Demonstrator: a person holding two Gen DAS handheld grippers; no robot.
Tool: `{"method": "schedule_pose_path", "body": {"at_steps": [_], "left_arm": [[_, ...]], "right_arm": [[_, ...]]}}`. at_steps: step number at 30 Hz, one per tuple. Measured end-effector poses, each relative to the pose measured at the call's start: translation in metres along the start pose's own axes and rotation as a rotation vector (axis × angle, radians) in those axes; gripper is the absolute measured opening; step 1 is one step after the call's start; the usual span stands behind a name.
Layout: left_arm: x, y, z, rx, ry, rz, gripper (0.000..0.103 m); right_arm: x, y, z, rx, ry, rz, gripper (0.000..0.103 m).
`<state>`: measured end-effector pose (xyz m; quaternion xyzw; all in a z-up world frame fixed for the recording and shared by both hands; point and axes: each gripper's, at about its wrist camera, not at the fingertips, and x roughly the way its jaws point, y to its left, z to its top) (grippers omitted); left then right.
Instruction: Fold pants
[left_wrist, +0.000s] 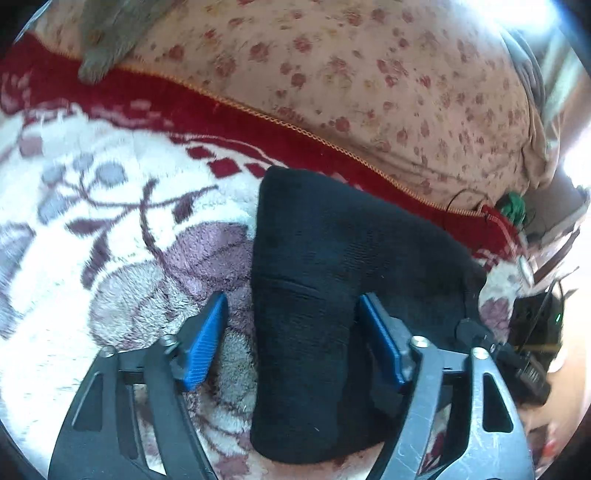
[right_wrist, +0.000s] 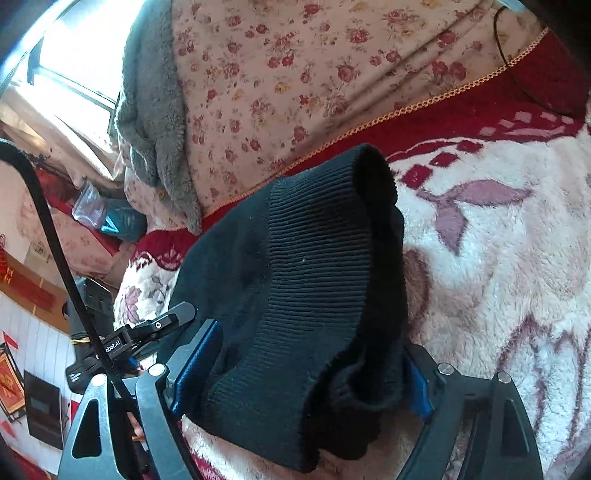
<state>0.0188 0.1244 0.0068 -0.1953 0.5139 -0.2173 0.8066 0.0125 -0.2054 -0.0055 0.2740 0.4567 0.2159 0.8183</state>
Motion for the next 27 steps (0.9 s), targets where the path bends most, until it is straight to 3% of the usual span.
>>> {"method": "schedule_pose_path", "body": {"at_steps": [3,9,13,14,16,17,19,22,27], "left_arm": [[0.003,0.003,0.000,-0.026,0.000,-0.024,0.080],[0.010,-0.012,-0.002,0.055,0.000,0.024,0.091],[0.016,-0.019,-0.001,0.084,0.024,0.077,0.092],[0.016,-0.019,0.000,0.071,0.021,0.079,0.090],[0.015,-0.023,-0.002,0.079,0.021,0.025,0.053],[0.013,-0.025,-0.003,0.079,0.021,0.000,0.049],[0.009,-0.033,-0.006,0.110,-0.004,0.020,0.037],[0.001,-0.035,-0.010,0.109,-0.025,0.017,0.029],[-0.016,-0.032,-0.011,0.084,-0.044,0.010,0.027]], "right_arm": [[0.001,0.004,0.000,-0.034,0.021,-0.016,0.085],[0.001,0.000,0.004,0.002,0.028,-0.003,0.085],[-0.004,0.004,-0.001,-0.043,0.011,-0.038,0.067],[-0.004,0.006,-0.001,-0.058,0.007,-0.039,0.063],[-0.007,0.005,-0.003,-0.057,-0.010,-0.035,0.058],[-0.008,0.006,-0.003,-0.058,-0.018,-0.035,0.055],[-0.011,0.009,-0.004,-0.071,-0.030,-0.043,0.051],[-0.017,0.018,-0.004,-0.099,-0.043,-0.054,0.047],[-0.030,0.032,-0.004,-0.113,-0.065,-0.029,0.041]]}}
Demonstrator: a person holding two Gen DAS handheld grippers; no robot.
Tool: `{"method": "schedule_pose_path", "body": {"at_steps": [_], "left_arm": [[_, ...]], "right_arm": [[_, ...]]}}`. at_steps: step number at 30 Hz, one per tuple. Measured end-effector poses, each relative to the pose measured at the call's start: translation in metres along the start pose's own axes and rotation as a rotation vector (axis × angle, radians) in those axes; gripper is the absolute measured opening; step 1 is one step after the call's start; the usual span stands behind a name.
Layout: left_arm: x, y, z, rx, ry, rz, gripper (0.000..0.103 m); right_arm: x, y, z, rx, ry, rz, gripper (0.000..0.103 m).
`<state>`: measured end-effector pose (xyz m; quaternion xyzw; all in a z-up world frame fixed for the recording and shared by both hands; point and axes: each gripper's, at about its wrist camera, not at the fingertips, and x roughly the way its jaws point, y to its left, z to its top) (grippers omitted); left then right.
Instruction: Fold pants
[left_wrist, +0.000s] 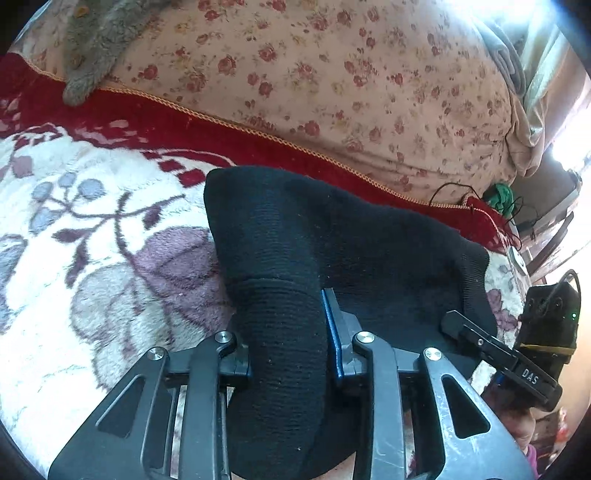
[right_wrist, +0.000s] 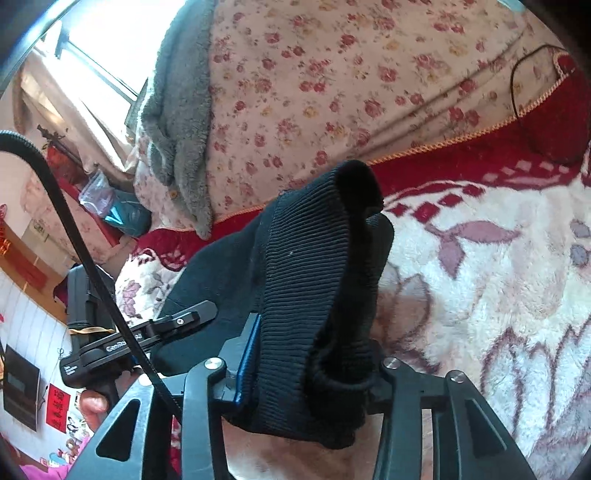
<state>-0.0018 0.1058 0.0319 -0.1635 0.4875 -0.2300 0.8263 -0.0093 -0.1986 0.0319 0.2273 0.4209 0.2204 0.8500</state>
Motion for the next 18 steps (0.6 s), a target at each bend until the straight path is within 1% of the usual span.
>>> {"method": "schedule_pose_path", "body": {"at_steps": [3,5,8,18], "left_arm": [[-0.014,-0.001,-0.001,0.010,-0.028,0.022,0.027],[-0.022,0.000,0.000,0.008,-0.043,0.024,0.027],[-0.035,0.008,0.000,0.002,-0.053,0.026,0.027],[-0.084,0.037,0.000,-0.023,-0.119,0.077,0.027]], "right_arm": [[-0.003,0.014,-0.002,-0.032,-0.010,-0.001,0.040],[-0.002,0.020,-0.003,-0.027,-0.010,0.015,0.040],[0.001,0.029,-0.004,-0.025,-0.006,0.035,0.040],[0.023,0.080,-0.002,-0.074,0.018,0.086,0.040]]}}
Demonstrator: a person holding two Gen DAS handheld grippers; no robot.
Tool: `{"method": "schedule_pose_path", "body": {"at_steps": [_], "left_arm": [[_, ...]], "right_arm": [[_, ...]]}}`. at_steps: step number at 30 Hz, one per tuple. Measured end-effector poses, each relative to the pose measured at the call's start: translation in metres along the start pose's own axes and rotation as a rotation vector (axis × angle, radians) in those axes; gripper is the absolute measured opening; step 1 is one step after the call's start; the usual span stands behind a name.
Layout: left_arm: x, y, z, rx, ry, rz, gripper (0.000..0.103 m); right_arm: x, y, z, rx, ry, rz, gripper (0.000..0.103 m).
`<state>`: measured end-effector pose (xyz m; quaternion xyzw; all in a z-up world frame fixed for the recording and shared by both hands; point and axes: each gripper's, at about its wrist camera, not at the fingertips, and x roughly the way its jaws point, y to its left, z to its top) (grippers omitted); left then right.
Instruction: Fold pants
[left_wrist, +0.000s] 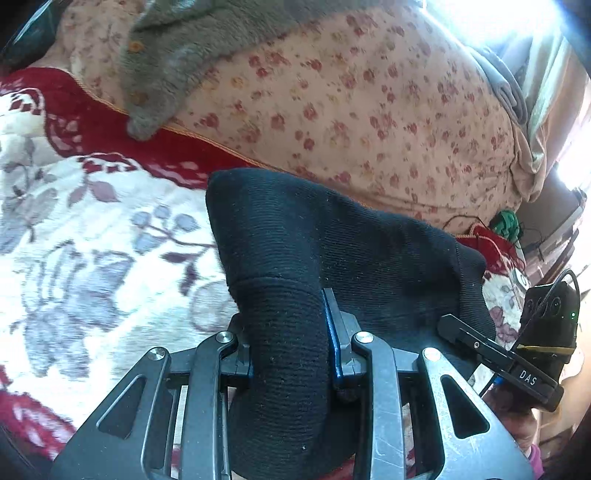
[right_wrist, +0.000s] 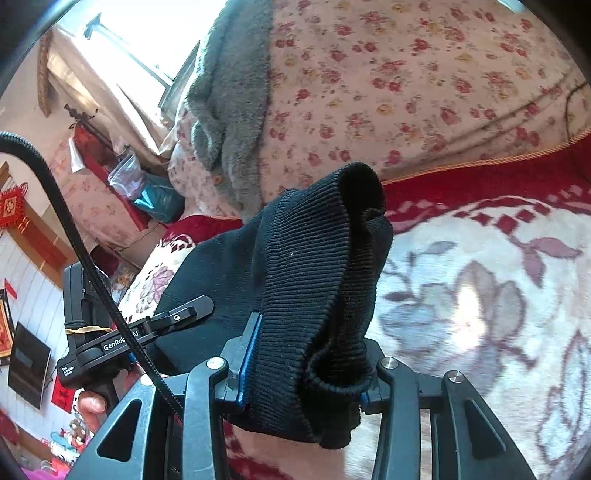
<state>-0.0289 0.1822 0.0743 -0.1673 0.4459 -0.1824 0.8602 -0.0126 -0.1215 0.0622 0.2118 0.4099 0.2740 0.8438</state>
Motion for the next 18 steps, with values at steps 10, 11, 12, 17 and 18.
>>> {"method": "schedule_pose_path", "body": {"at_steps": [10,11,12,17,18], "left_arm": [[-0.039,0.047,0.011,-0.036,-0.050,0.065,0.027],[-0.043,0.052,0.012,-0.038,-0.054,0.073,0.027],[-0.047,0.057,0.014,-0.039,-0.059,0.081,0.027],[-0.059,0.082,0.018,-0.040,-0.070,0.115,0.027],[-0.061,0.089,0.018,-0.045,-0.070,0.123,0.027]], "right_arm": [[0.040,0.051,0.007,-0.048,0.033,0.040,0.040],[0.046,0.057,0.007,-0.051,0.036,0.044,0.040],[0.048,0.060,0.006,-0.052,0.038,0.048,0.040],[0.073,0.079,0.004,-0.046,0.061,0.072,0.040],[0.079,0.084,0.003,-0.051,0.066,0.072,0.040]]}}
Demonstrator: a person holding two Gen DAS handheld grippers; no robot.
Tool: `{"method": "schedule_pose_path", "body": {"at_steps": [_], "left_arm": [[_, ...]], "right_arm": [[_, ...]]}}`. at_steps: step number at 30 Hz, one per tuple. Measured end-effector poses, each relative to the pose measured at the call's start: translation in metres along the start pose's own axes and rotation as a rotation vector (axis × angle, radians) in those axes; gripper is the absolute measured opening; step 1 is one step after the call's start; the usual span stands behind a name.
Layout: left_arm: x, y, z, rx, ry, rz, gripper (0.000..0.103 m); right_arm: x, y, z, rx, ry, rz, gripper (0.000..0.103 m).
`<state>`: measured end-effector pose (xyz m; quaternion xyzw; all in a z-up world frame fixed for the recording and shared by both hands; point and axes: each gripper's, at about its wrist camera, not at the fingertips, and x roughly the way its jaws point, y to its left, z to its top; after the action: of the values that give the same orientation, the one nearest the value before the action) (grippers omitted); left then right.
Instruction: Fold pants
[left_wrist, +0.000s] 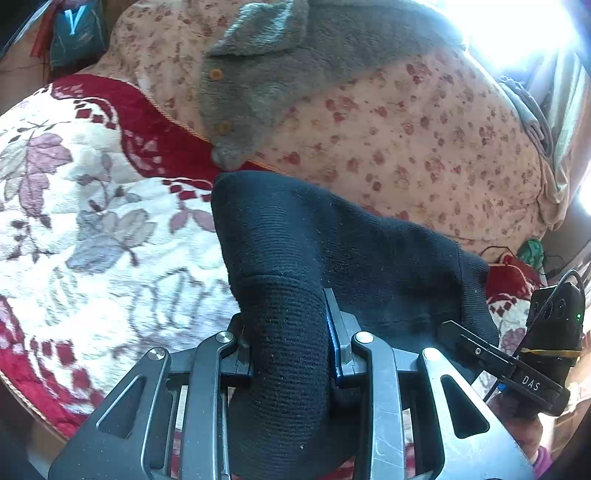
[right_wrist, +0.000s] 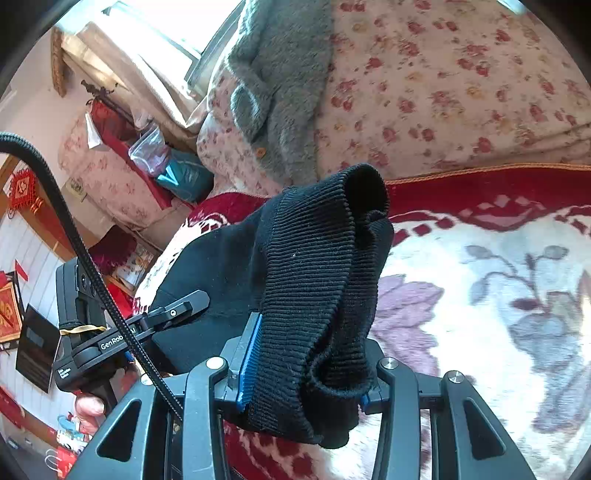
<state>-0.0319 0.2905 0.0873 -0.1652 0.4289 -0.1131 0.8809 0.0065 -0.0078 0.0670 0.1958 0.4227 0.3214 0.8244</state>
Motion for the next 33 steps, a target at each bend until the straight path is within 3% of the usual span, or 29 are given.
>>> {"method": "schedule_pose_path", "body": {"at_steps": [13,16,17,18,22,26,33], "left_arm": [[0.020,0.065,-0.002,-0.127,0.041,0.052,0.027],[0.032,0.076,-0.008,-0.154,0.072,0.061,0.027],[0.035,0.079,-0.011,-0.157,0.074,0.062,0.028],[0.037,0.081,-0.014,-0.157,0.073,0.064,0.032],[0.035,0.092,-0.022,-0.187,0.048,0.093,0.059],[0.036,0.102,-0.026,-0.235,0.043,0.072,0.062],[0.027,0.085,-0.024,-0.174,0.023,0.165,0.062]], "right_arm": [[0.078,0.007,0.000,0.005,0.118,0.006,0.041],[0.100,-0.002,-0.004,0.005,0.180,-0.049,0.047],[0.105,-0.004,-0.006,-0.005,0.191,-0.076,0.058],[0.106,-0.005,-0.008,-0.034,0.181,-0.113,0.066],[0.098,0.005,-0.007,-0.137,0.149,-0.178,0.067],[0.089,0.011,-0.003,-0.193,0.138,-0.214,0.067],[0.088,0.009,-0.002,-0.163,0.164,-0.214,0.067]]}}
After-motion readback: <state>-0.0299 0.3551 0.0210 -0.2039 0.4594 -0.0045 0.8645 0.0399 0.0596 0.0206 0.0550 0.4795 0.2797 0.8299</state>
